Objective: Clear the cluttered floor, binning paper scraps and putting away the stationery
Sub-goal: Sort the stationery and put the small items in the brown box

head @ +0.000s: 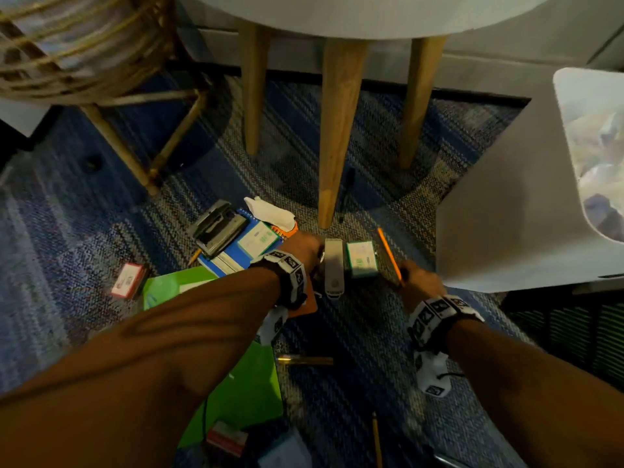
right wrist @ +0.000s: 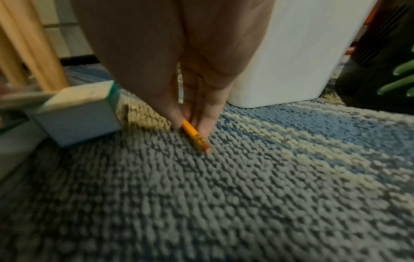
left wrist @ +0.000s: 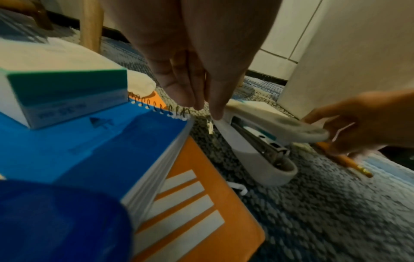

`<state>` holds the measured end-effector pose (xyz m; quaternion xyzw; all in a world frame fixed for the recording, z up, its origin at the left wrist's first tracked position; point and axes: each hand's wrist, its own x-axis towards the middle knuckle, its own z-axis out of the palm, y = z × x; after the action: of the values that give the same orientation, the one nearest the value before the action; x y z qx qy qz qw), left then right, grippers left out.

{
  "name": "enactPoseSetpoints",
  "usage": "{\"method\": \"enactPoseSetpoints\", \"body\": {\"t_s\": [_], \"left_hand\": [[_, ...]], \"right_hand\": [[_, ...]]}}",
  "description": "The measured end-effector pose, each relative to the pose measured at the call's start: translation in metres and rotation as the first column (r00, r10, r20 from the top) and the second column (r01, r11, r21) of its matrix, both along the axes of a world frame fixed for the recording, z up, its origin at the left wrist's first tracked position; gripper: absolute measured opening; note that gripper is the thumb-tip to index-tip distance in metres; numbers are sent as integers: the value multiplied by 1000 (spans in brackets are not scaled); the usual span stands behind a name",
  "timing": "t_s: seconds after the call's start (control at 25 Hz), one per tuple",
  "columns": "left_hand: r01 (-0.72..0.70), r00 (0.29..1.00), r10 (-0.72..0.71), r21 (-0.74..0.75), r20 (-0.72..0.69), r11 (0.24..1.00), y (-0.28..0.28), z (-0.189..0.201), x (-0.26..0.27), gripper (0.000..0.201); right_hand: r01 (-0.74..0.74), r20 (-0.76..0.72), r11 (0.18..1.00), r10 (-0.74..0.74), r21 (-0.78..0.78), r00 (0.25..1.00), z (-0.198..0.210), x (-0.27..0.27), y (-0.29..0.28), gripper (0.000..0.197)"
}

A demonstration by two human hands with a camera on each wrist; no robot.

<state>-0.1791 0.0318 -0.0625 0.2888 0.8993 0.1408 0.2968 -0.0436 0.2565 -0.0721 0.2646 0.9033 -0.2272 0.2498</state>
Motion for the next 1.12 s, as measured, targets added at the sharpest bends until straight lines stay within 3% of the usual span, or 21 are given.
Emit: {"method": "enactPoseSetpoints", "body": {"t_s": [0.08,0.16,0.24,0.32,0.4,0.48,0.6,0.68,0.8,0.96,1.12], "left_hand": [[26,998,-25,7,-59,1000,7,-12,-2,21],[95,975,-80,68,-206,993,10,-21,2,14],[68,962,-34,117,-271,991,8,-32,11,4],[-29,961,38,38,-273,999,11,-34,21,10],[19,951,-62,-143,-303,990,13,-27,27,16],[129,924,-200,-227,-325,965,9,-17,34,21],[270,902,-280,-75,-328,960,-10,-17,55,33],[330,926,-350,-147,-138,932,-26,-17,67,46],[366,928,-371,-223,20,903,-38,-19,73,54],[335,941,-338,-127,-2,934,-43,-41,77,39],[348,937,-349,-94,5,933,-44,-58,75,44]], "right_hand": [[82,-39,997,-81,11,996,5,-12,3,24],[131,-153,991,-123,39,981,15,-25,-1,12],[61,-247,994,-38,87,968,27,-38,-8,11],[-23,-267,996,45,84,963,39,-53,-16,12],[-111,-211,994,108,0,972,45,-70,-22,25],[-316,-114,948,317,29,942,43,-88,-27,52],[-530,9,833,536,157,844,35,-111,-35,70],[-556,44,808,559,195,828,32,-124,-43,74],[-578,129,795,564,182,816,29,-142,-55,64],[-585,227,793,546,173,807,18,-149,-62,58],[-499,169,816,469,292,867,16,-147,-64,29]]}}
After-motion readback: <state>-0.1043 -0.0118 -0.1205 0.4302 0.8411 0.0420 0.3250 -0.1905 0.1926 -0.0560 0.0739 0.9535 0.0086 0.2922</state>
